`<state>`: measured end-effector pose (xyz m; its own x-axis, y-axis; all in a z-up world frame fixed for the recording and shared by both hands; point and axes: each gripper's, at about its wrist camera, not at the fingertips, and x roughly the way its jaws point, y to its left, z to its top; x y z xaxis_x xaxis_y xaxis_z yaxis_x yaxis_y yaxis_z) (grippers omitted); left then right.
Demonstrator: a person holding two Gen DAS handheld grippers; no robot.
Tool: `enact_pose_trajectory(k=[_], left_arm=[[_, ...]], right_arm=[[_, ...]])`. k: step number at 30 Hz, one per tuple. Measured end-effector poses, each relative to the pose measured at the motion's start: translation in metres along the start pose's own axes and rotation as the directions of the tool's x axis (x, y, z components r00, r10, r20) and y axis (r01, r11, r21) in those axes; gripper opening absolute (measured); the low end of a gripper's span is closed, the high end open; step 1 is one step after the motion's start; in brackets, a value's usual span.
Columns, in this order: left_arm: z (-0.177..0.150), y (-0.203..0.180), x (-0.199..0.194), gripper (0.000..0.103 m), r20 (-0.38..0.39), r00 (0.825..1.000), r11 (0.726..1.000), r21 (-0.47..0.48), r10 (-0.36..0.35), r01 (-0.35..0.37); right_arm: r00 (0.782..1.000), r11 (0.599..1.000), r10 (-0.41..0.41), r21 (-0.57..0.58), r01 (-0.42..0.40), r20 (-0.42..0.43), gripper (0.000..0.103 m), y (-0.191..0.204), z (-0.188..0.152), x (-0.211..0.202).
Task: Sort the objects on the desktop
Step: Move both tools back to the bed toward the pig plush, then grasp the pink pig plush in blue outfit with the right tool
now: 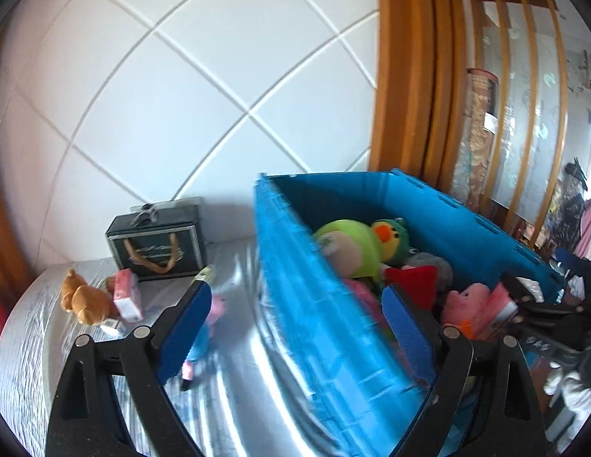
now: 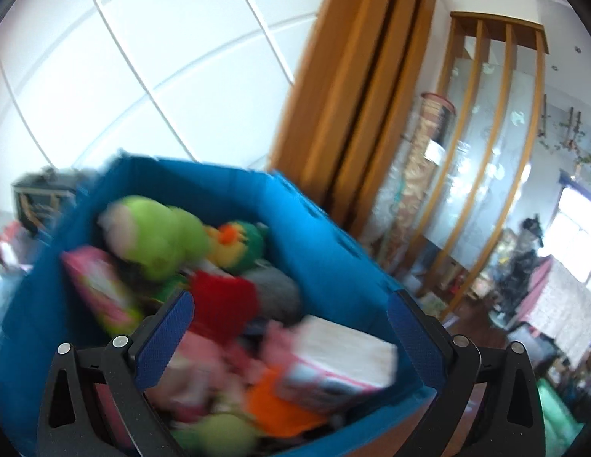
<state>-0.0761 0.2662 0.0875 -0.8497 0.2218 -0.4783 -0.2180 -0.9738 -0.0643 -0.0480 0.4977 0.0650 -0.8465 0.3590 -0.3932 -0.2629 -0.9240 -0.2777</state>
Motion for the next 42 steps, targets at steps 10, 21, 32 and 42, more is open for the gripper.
enact_pose_trajectory(k=[10,21,32,42], left_arm=[[-0.047,0.171,0.009,0.092,-0.097,0.983,0.981,-0.105,0.155,-0.165],[-0.113,0.272,0.06,0.092,-0.279,0.925,0.929,-0.192,0.257,-0.316],[-0.16,0.258,0.179,0.092,-0.433,0.897,0.953,-0.227,0.085,-0.2],[-0.169,0.226,0.311,0.096,-0.511,0.859,0.987,-0.118,0.035,-0.11]], right_arm=[[0.965,0.97,0.244,-0.015,-0.244,0.098,0.103,0.153,0.045,-0.065],[0.824,0.82,0.564,-0.087,-0.566,-0.053,0.103,0.312,0.039,-0.026],[0.783,0.826,0.54,0.014,-0.564,-0.309,0.103,0.365,-0.007,0.115],[0.737,0.842,0.505,0.069,-0.535,-0.449,0.103,0.375,-0.038,0.183]])
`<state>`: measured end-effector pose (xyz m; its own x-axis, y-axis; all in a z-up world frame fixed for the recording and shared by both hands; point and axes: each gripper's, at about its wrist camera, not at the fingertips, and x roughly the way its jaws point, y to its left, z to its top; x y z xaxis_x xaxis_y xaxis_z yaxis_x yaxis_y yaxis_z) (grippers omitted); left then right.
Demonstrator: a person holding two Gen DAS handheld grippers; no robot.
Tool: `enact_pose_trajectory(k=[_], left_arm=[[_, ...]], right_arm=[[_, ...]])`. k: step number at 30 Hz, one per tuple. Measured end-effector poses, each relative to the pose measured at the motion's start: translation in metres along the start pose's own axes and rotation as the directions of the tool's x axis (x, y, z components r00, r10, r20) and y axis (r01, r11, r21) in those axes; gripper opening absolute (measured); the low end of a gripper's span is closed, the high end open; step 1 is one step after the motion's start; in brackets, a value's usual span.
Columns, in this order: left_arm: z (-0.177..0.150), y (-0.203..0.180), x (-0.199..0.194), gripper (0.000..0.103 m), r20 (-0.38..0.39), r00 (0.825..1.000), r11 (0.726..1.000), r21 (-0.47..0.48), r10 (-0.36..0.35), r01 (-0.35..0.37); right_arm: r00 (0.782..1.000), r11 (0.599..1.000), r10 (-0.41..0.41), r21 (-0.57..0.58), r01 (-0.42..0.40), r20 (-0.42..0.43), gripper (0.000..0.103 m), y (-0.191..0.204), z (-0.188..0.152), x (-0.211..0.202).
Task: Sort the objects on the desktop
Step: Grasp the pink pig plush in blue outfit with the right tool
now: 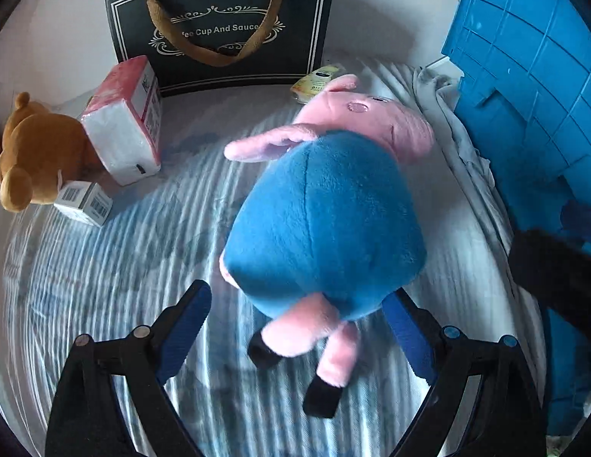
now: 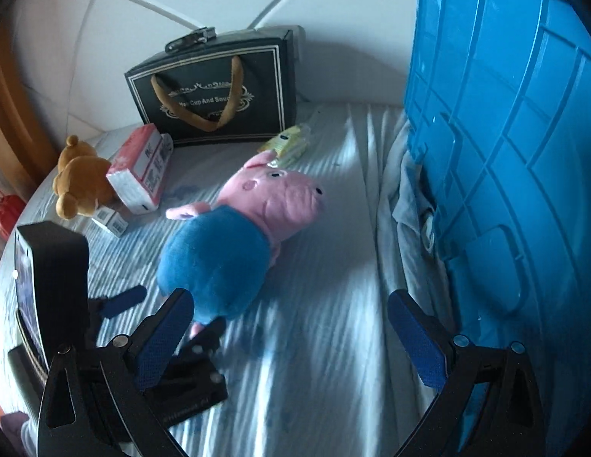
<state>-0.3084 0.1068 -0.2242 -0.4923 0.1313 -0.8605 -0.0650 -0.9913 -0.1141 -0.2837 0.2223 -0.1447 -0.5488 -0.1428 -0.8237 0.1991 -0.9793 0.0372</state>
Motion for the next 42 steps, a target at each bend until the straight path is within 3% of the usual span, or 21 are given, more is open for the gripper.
enact_pose_trajectory(k=[3,7,9,10,11,12,15,18,22,26,29,31,34,36,39,42], left_arm=[[0.007,0.021,-0.004,0.103,0.05,0.998,0.999,0.03,0.038,-0.039],[0.016,0.055,-0.02,0.103,0.117,0.986,0.99,0.066,0.119,-0.127],[0.026,0.073,-0.028,0.103,0.146,0.971,0.979,0.04,0.191,-0.199],[0.032,0.081,-0.03,0.103,0.153,0.955,0.965,0.026,0.254,-0.261],[0.038,0.091,-0.027,0.103,0.143,0.935,0.944,0.014,0.324,-0.329],[0.041,0.1,-0.027,0.103,0.125,0.93,0.938,-0.006,0.345,-0.347],[0.045,0.112,-0.043,0.103,0.123,0.962,0.967,-0.111,0.244,-0.231],[0.041,0.096,-0.051,0.103,0.145,0.976,0.979,-0.147,0.162,-0.141],[0.042,0.071,-0.022,0.103,0.092,0.991,0.981,-0.177,0.098,-0.08],[0.046,0.054,0.012,0.103,0.082,0.983,0.977,-0.149,0.163,-0.15],[0.049,0.065,0.029,0.097,0.076,0.969,0.968,-0.103,0.237,-0.229],[0.049,0.091,0.026,0.097,0.085,0.973,0.973,-0.102,0.215,-0.206],[0.049,0.123,0.021,0.102,0.086,0.963,0.966,-0.077,0.254,-0.247],[0.052,0.138,0.021,0.102,0.068,0.974,0.975,-0.075,0.216,-0.211],[0.056,0.138,0.017,0.101,0.076,0.98,0.982,-0.056,0.185,-0.181],[0.058,0.131,0.018,0.101,0.085,0.979,0.981,-0.078,0.186,-0.18]], right_arm=[[1.0,1.0,-0.005,0.021,0.005,-0.026,0.103,-0.006,0.0,0.015],[0.999,0.999,0.01,0.04,-0.008,-0.041,0.103,-0.009,0.001,0.028],[0.999,0.999,0.016,0.042,-0.015,-0.042,0.103,-0.007,0.002,0.031],[0.999,0.999,0.027,0.047,-0.026,-0.036,0.103,-0.006,0.003,0.032],[0.999,0.998,0.04,0.053,-0.038,-0.027,0.103,-0.006,0.004,0.032],[0.998,0.997,0.055,0.057,-0.054,-0.016,0.103,-0.006,0.005,0.031],[0.997,0.995,0.082,0.057,-0.081,-0.014,0.103,-0.007,0.007,0.033],[0.997,0.996,0.072,0.05,-0.071,-0.016,0.103,-0.01,0.007,0.033],[0.998,0.996,0.06,0.058,-0.06,0.008,0.103,-0.012,0.011,0.029],[0.997,0.998,0.053,0.043,-0.055,0.049,0.103,-0.011,0.021,0.028],[0.997,0.997,0.054,0.056,-0.057,0.047,0.103,-0.012,0.033,0.038],[0.997,0.996,0.07,0.052,-0.072,0.044,0.103,-0.01,0.041,0.045],[0.992,0.992,0.123,0.025,-0.123,0.032,0.103,-0.001,0.05,0.06],[0.982,0.982,0.19,0.012,-0.19,0.01,0.103,0.009,0.057,0.072],[0.967,0.967,0.254,0.016,-0.254,-0.029,0.103,0.027,0.072,0.093],[0.967,0.967,0.253,-0.041,-0.252,0.016,0.103,0.043,0.089,0.104]])
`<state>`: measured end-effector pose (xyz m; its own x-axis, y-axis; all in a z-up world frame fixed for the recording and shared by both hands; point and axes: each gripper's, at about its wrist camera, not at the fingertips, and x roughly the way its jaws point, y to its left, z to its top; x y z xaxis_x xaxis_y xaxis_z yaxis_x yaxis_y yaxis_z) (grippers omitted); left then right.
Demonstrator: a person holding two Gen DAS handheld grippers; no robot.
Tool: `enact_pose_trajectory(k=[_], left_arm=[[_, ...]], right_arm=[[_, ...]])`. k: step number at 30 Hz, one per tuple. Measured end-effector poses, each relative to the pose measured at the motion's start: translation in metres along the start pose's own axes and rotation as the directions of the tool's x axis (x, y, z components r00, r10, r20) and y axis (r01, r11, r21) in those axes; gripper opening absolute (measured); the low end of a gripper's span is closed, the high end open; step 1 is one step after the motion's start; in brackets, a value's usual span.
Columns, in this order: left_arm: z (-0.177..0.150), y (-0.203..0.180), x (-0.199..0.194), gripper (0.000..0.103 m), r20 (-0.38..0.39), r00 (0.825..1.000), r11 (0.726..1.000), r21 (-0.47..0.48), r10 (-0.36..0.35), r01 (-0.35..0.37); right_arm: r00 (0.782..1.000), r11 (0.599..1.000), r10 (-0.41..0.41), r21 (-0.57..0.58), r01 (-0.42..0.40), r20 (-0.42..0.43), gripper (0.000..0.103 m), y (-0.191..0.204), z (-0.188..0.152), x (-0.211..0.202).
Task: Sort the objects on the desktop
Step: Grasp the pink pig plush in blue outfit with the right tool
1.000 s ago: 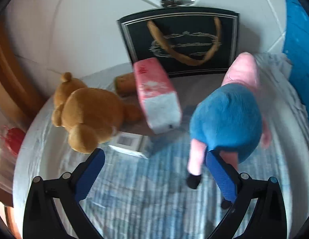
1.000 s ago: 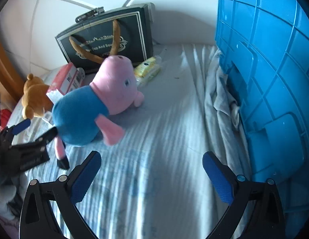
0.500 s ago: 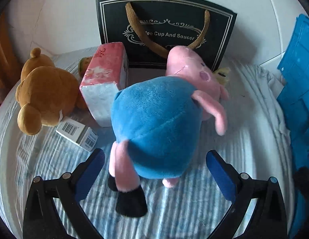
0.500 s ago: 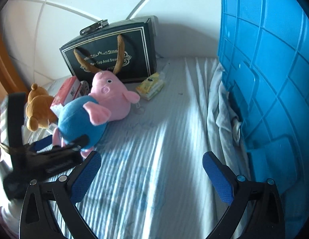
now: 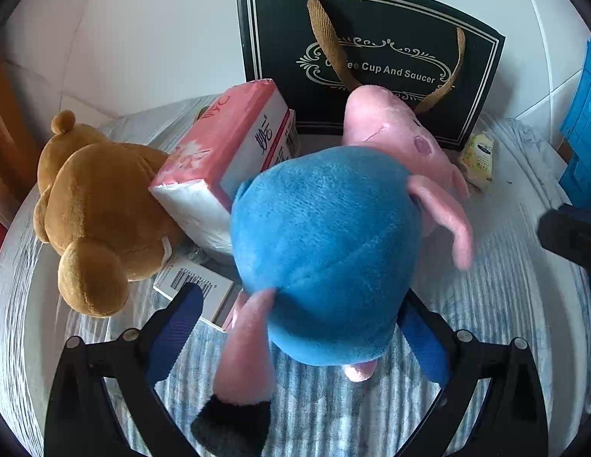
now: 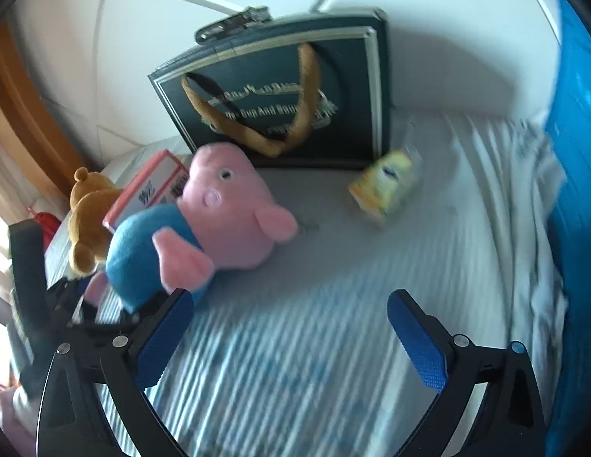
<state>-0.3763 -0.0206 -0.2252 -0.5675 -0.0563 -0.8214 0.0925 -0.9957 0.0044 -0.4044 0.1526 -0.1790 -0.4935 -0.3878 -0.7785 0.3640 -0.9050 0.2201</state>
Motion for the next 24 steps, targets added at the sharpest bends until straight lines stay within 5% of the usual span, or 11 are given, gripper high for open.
enact_pose_trajectory(k=[3,13,14,16,24], left_arm=[[0.002,-0.004,0.007,0.101,-0.012,1.0,1.0,-0.023,0.007,-0.007],[0.017,0.02,0.023,0.098,-0.021,0.998,0.998,-0.012,-0.054,0.054],[0.02,0.018,0.023,0.092,-0.02,0.997,0.998,-0.004,-0.069,0.069],[0.023,0.013,0.02,0.073,-0.027,0.994,0.994,0.007,-0.108,0.108],[0.02,0.004,-0.03,0.068,0.025,0.991,0.989,0.081,-0.13,0.128]], right_arm=[[0.996,0.996,0.089,0.002,-0.089,-0.031,0.103,0.002,0.024,0.026],[0.961,0.978,0.205,0.017,-0.206,-0.186,0.103,0.013,0.058,0.111],[0.954,0.972,0.233,0.028,-0.232,-0.19,0.1,0.014,0.058,0.118],[0.943,0.961,0.275,0.026,-0.275,-0.189,0.066,0.017,0.059,0.114],[0.963,0.969,0.248,0.008,-0.249,-0.109,0.055,0.023,0.045,0.053]])
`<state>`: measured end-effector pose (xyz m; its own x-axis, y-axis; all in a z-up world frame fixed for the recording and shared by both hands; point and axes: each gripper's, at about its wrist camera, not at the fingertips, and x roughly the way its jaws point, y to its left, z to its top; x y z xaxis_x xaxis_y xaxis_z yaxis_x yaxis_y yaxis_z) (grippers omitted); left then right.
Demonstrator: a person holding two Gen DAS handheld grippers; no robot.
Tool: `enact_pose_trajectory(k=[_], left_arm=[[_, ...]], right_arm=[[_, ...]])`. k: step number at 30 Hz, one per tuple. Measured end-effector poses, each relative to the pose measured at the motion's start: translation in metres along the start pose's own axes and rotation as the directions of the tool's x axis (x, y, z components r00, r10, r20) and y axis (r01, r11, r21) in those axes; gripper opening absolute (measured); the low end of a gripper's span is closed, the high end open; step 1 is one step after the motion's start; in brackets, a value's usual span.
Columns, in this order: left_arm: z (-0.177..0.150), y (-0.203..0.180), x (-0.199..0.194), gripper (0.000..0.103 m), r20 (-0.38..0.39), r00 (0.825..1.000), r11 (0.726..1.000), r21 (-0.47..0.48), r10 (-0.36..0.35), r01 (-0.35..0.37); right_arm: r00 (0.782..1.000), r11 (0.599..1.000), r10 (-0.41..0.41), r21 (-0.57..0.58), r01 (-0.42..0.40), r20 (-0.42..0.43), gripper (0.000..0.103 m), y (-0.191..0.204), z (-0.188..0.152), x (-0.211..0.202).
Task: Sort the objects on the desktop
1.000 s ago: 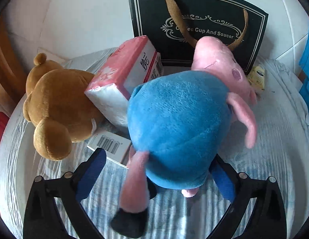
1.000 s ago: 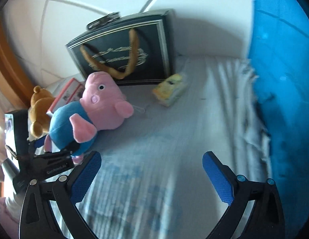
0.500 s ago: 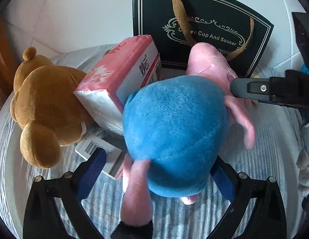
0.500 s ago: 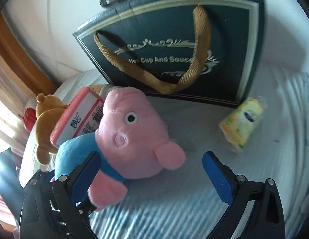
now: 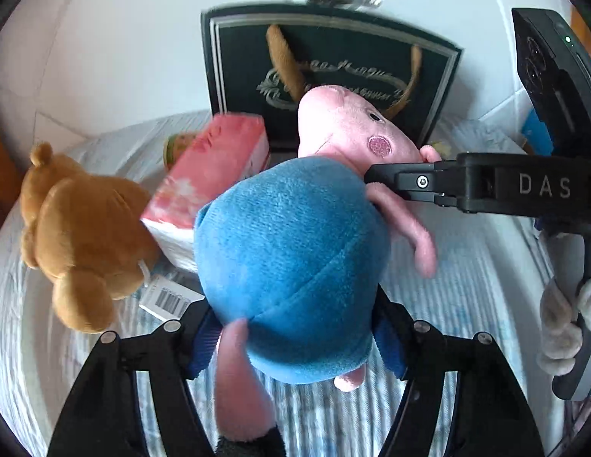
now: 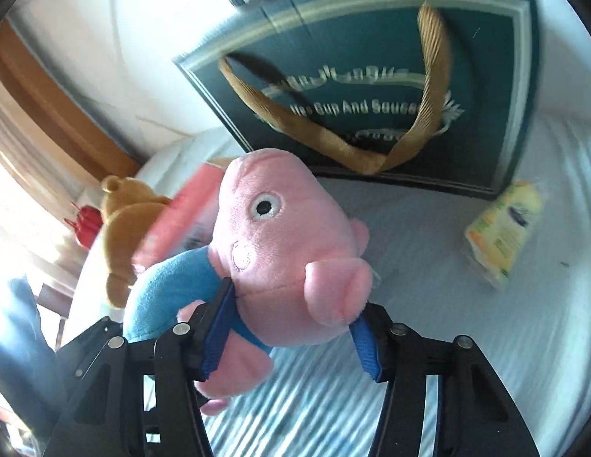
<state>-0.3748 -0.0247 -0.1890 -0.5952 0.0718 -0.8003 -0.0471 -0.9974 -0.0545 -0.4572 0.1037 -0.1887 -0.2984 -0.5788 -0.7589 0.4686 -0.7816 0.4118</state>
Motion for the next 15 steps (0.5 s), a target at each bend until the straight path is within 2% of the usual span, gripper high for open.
enact_pose_trajectory(k=[7,11,15], left_arm=[[0.01,-0.021,-0.092,0.068,0.134,0.99,0.998,0.059,-0.036,0.028],[0.009,-0.043,-0.157,0.068,0.219,0.973,0.993,0.106,-0.077,0.055],[0.005,-0.068,-0.214,0.068,0.288,0.946,0.98,0.17,-0.146,0.1]], right_arm=[[0.991,1.0,-0.014,-0.014,0.016,0.136,0.056,0.041,-0.012,-0.103],[0.971,0.998,-0.051,-0.013,0.056,0.234,0.056,0.065,-0.023,-0.175],[0.937,0.993,-0.116,0.005,0.121,0.329,0.056,0.092,-0.042,-0.242]])
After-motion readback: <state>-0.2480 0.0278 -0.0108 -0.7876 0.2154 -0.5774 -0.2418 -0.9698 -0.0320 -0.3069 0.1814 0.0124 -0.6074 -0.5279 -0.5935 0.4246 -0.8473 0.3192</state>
